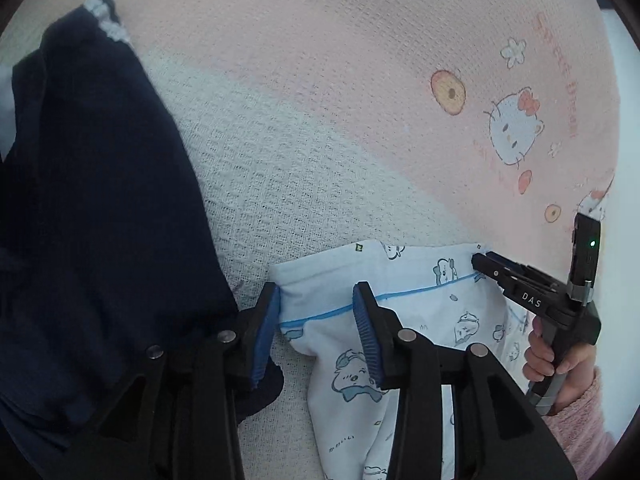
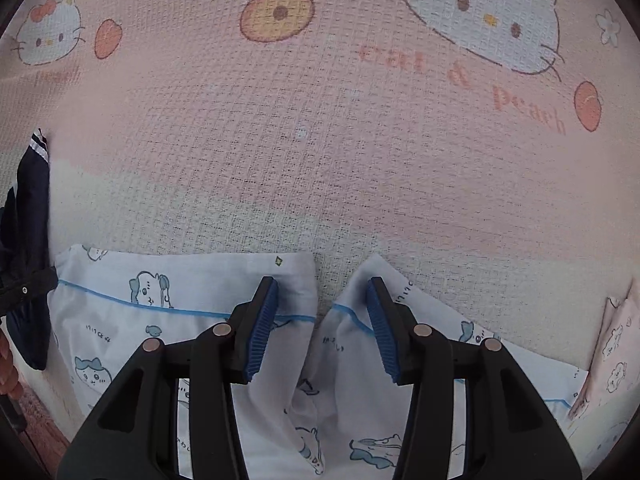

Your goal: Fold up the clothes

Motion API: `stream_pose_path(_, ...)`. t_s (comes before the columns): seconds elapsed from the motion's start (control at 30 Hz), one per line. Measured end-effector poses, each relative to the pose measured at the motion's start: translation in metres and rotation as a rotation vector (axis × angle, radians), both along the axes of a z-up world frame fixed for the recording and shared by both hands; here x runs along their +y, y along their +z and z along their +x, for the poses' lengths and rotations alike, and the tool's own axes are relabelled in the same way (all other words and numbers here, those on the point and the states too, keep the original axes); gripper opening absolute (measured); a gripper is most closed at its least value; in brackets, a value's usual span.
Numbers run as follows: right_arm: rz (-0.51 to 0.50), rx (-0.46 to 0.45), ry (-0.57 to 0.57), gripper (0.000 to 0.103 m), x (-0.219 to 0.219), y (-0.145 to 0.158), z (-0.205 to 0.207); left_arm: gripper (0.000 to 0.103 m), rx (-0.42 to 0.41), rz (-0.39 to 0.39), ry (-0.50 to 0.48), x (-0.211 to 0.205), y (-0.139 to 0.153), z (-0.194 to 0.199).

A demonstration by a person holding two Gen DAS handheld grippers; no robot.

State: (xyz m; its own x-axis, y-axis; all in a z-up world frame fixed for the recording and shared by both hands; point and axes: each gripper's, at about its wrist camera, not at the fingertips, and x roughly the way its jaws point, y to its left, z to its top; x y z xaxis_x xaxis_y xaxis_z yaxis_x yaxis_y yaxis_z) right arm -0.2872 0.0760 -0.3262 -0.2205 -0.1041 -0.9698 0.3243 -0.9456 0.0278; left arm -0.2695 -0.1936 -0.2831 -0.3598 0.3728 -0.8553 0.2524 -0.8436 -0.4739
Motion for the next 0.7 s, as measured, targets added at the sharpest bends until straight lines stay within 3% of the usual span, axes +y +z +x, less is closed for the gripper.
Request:
stream_pose_path(0.03, 0.006, 0.006, 0.032, 0.033, -0.006, 0.0, 0.001, 0.024, 0.011, -0.027, -0.016, 0.002, 0.003, -0.003)
stream_pose_path(0.07, 0.01, 0.015, 0.058, 0.02, -0.01, 0.002, 0.003, 0.004, 0.027, -0.054, -0.032, 0.004, 0.006, -0.005)
stream_pose_path(0.13, -0.027, 0.047, 0.082, 0.005, -0.013, 0.013, 0.005, 0.004, 0.127, -0.111, -0.063, 0.008, 0.027, -0.007)
stream_pose_path(0.23, -0.104, 0.145, 0.075, 0.005, -0.004, 0.045, 0.011, 0.003, 0.25, -0.231, -0.081, 0.014, 0.054, -0.007)
stream_pose_path(0.3, -0.072, 0.165, 0.08, 0.005, 0.0, 0.048, 0.011, 0.004, 0.221, -0.27, -0.06, 0.012, 0.051, -0.013)
stream_pose_path(0.43, -0.057, 0.127, 0.091, 0.007, 0.004, 0.037, 0.012, 0.011, 0.045, -0.061, -0.001, -0.01, 0.018, -0.007)
stream_pose_path(0.57, -0.093, 0.096, 0.087, 0.019, 0.004, 0.032, 0.017, 0.046, -0.017, -0.01, 0.001, -0.007, 0.008, 0.0)
stream_pose_path(0.7, -0.092, 0.061, 0.035, 0.02, 0.009, 0.023, 0.013, 0.046, -0.04, 0.047, 0.005, -0.009, -0.003, 0.002)
